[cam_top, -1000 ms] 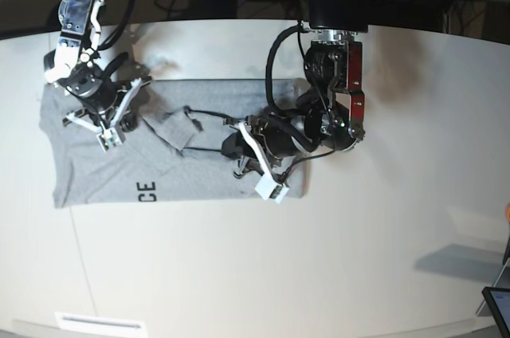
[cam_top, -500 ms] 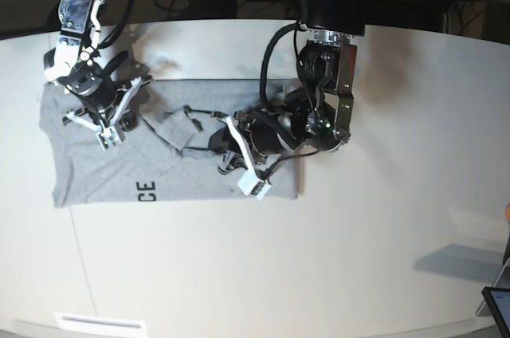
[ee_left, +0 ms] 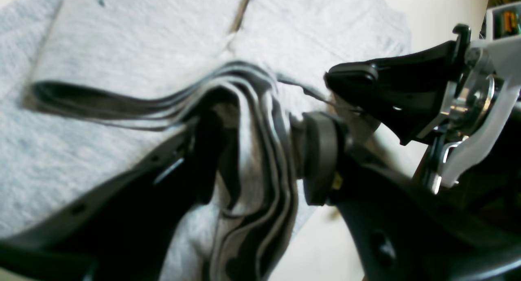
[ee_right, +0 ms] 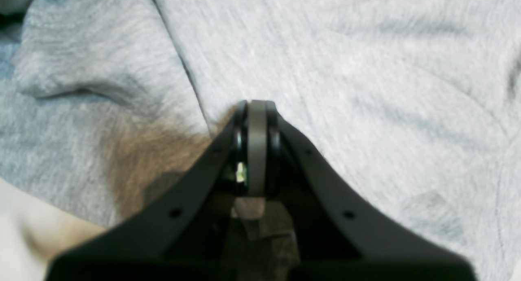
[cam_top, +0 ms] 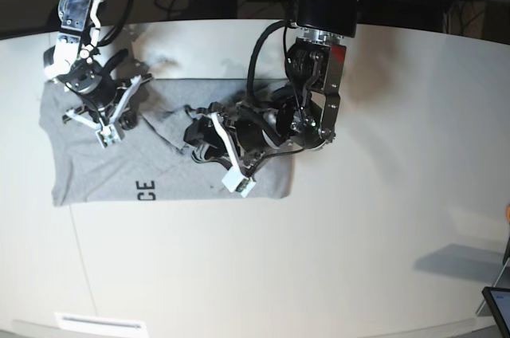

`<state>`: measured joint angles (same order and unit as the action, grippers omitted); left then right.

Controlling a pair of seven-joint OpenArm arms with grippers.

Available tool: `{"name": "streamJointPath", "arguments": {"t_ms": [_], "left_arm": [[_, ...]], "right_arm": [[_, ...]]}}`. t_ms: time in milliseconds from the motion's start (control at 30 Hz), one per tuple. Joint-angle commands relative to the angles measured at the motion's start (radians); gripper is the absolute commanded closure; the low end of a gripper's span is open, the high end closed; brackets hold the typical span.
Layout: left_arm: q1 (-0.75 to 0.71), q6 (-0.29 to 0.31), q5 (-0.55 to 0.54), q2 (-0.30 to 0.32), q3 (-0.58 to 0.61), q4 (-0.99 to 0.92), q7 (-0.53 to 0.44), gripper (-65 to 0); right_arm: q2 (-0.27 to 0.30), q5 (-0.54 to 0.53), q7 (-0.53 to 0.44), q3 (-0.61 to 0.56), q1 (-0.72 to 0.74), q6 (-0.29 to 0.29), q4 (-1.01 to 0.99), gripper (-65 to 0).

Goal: Fold the T-shirt properly
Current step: 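Grasp the strip end with the left gripper and fold it toward the right gripper, then lay the folded end down and open the left gripper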

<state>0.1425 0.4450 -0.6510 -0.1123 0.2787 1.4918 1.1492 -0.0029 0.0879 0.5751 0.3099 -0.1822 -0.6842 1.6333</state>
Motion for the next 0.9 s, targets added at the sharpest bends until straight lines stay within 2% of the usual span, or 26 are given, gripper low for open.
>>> {"name": "streamJointPath", "arguments": {"t_ms": [0,100,233,400,533,633,867], "left_arm": [[0.022,0.010,-0.022,-0.010,0.006,0.022,-0.025,-32.8],[0.039,0.018,-0.040,-0.020,0.021,0.019,-0.051,-32.9],[0.076,0.125,-0.112,-0.019,0.093,0.016,-0.062,-32.9],[0.092,0.191,-0.224,-0.019,0.116,0.023,-0.064,-32.8],[0.104,0.206,-0.300,0.041,0.119,0.063,-0.064,-32.1],[0.102,0.177,-0.300,0.093,0.119,0.135,-0.064,-31.9],[0.092,0.008,-0.300,0.254,0.132,0.208,-0.064,-31.9]], "right_arm": [[0.004,0.048,0.085,0.002,-0.017,-0.014,-0.008,-0.3],[0.004,0.048,0.085,0.001,-0.017,-0.014,-0.008,-0.3],[0.004,0.048,0.085,-0.002,-0.017,-0.014,-0.008,-0.3],[0.004,0.048,0.085,-0.001,-0.017,-0.014,-0.008,-0.3],[0.004,0.048,0.085,-0.001,-0.017,-0.014,-0.008,-0.3],[0.004,0.048,0.085,-0.001,-0.017,-0.014,-0.008,-0.3],[0.004,0.048,0.085,-0.001,-0.017,-0.014,-0.008,-0.3]]}}
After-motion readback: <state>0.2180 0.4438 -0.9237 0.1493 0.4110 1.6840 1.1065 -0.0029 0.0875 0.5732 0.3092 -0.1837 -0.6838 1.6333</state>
